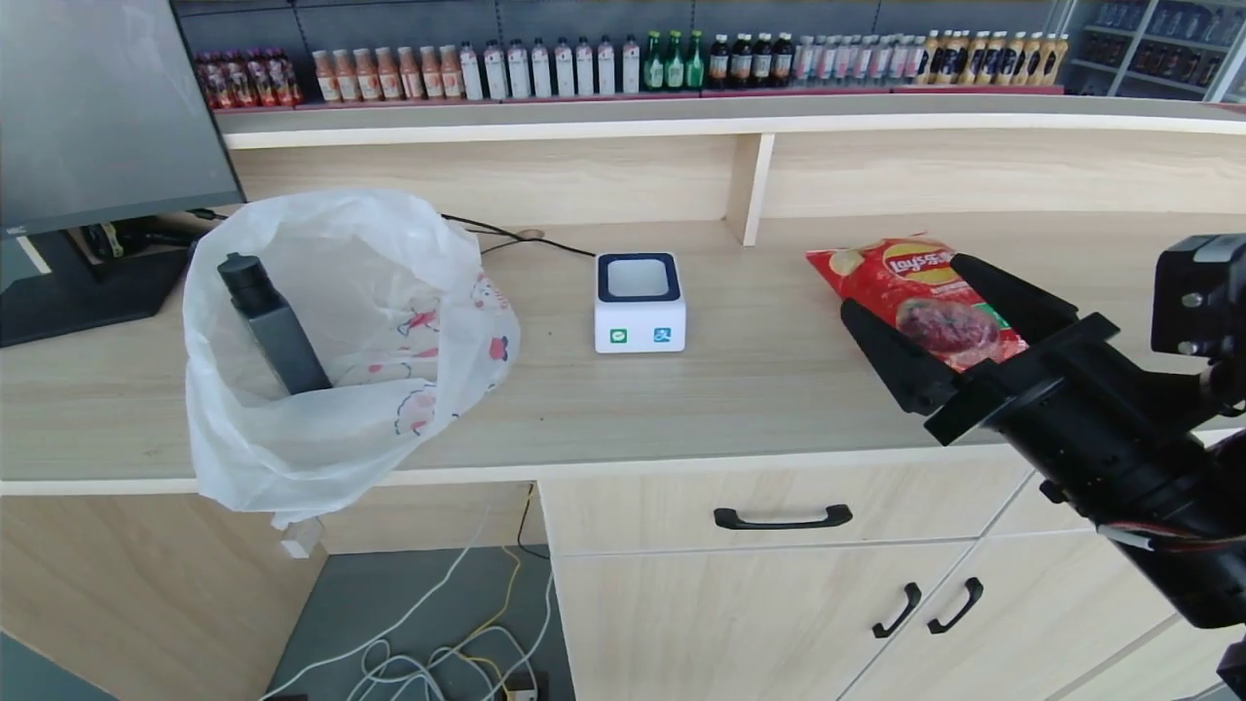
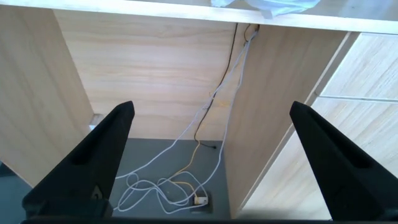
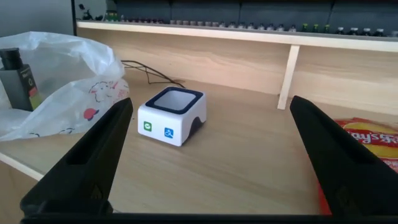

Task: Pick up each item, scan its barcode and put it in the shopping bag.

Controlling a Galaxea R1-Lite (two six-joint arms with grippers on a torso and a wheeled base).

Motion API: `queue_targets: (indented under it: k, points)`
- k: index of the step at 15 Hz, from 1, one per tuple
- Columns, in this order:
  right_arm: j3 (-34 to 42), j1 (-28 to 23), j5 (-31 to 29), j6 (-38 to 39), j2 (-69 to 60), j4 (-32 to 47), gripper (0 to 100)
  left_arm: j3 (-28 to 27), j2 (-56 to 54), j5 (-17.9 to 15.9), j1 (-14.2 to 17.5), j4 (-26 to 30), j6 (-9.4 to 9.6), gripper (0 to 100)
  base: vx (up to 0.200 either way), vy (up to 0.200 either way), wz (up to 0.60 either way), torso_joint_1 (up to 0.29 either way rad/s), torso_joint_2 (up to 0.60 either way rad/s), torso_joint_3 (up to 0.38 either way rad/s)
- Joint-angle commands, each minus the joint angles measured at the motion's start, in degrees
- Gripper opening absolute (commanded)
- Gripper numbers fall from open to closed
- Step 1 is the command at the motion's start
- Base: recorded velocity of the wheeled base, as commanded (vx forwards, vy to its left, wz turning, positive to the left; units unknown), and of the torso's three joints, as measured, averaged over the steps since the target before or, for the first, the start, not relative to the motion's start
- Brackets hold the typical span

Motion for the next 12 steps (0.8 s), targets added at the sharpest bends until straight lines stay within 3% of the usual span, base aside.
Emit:
queue_targets:
  k: [1, 7, 12]
  points:
    - [-0.74, 0.09, 0.00, -0.01, -0.65, -0.08, 100, 0.00, 0.00, -0.01, 0.00, 0.00, -0.06, 100, 0.000, -0.200, 0.00, 0.007, 0.00, 0.007]
    - [2.69, 2.46, 0.09, -0.19, -2.49, -0.08, 100, 0.00, 0.00, -0.01, 0.00, -0.18, 0.47, 100, 0.000, -0.200, 0.00, 0.004, 0.00, 0.004]
    - [2.86, 2.55, 0.09, -1.06, -3.90, -0.08, 100, 0.00, 0.00, -0.01, 0.00, 0.00, 0.65, 100, 0.000, 0.000, 0.00, 0.000, 0.00, 0.000]
